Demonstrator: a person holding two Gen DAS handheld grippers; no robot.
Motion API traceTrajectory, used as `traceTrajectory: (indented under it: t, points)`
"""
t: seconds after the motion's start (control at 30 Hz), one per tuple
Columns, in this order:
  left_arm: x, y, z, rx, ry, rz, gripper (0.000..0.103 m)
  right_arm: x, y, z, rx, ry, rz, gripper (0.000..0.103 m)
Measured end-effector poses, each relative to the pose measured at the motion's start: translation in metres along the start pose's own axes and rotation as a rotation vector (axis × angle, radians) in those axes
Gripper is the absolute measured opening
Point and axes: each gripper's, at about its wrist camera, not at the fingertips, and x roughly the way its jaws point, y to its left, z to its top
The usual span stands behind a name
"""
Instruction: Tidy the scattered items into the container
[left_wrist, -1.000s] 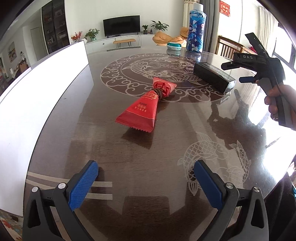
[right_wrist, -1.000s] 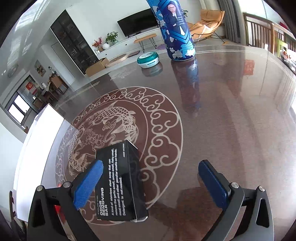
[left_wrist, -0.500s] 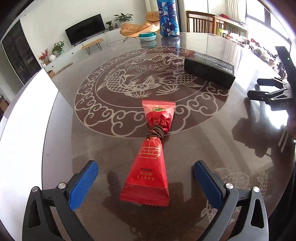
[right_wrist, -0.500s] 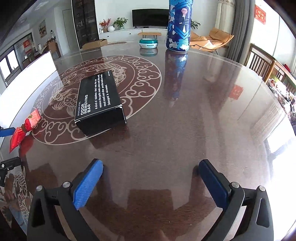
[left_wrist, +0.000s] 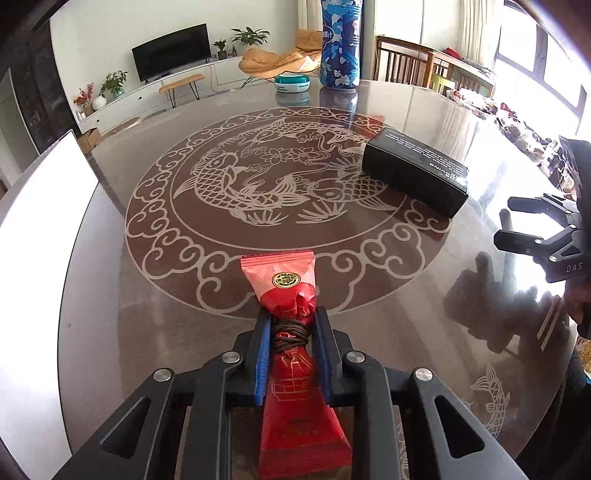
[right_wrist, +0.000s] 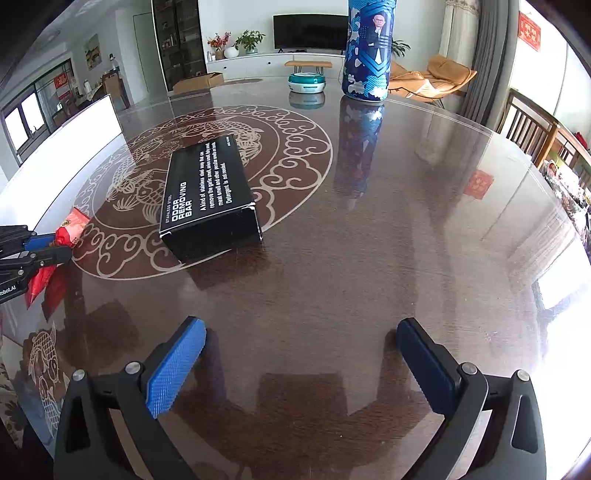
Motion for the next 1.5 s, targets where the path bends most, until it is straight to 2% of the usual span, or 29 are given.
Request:
traceTrajectory:
  t: [0.07,0.17,0.4,0.47,0.5,0.53,0.67,0.8,1.0,1.1,1.23,1.37,1.5]
  points:
    - [-0.004,0.003,-0.007,-0.066,-0.010,-0.003,0.021,-0.008,0.006,0.005,-0.028,-0.035,0.064,0.103]
    - [-0.008,0.004,-0.013,-0.131,-0.013,-0.007,0.021,-0.009,0.024,0.030,-0.109,-0.070,0.090,0.103]
    - [-0.012,-0.005,-0.018,-0.141,-0.010,0.016,0.021,0.035,0.056,0.094,-0.230,0.011,0.085,0.103]
    - [-0.012,-0.004,-0.018,-0.145,-0.009,0.017,0.021,0.046,0.061,0.102,-0.252,0.042,0.096,0.089]
    - [-0.013,-0.004,-0.019,-0.149,-0.009,0.016,0.021,0.051,0.062,0.105,-0.254,0.071,0.105,0.059]
    - [-0.013,-0.004,-0.019,-0.152,-0.010,0.015,0.021,0.054,0.062,0.107,-0.245,0.097,0.110,0.059]
    - [-0.024,-0.003,-0.019,-0.179,-0.036,0.006,0.021,0.044,0.062,0.101,-0.238,0.110,0.111,0.059]
    - [-0.041,0.000,-0.013,-0.223,-0.088,-0.012,0.021,0.008,0.058,0.090,-0.189,0.047,0.155,0.059]
    - [-0.075,0.015,-0.002,-0.255,-0.145,-0.006,0.021,-0.015,0.068,0.086,-0.205,0.018,0.149,0.059]
    - [-0.106,0.036,0.002,-0.279,-0.188,0.016,0.021,-0.029,0.083,0.100,-0.200,-0.023,0.186,0.059]
    - [-0.152,0.090,-0.002,-0.352,-0.239,0.066,0.021,-0.050,0.130,0.132,-0.215,-0.087,0.271,0.059]
    - [-0.193,0.165,-0.016,-0.450,-0.263,0.185,0.021,-0.075,0.201,0.173,-0.261,-0.151,0.387,0.059]
    - [-0.209,0.237,-0.037,-0.558,-0.236,0.298,0.021,-0.095,0.291,0.209,-0.326,-0.191,0.512,0.059]
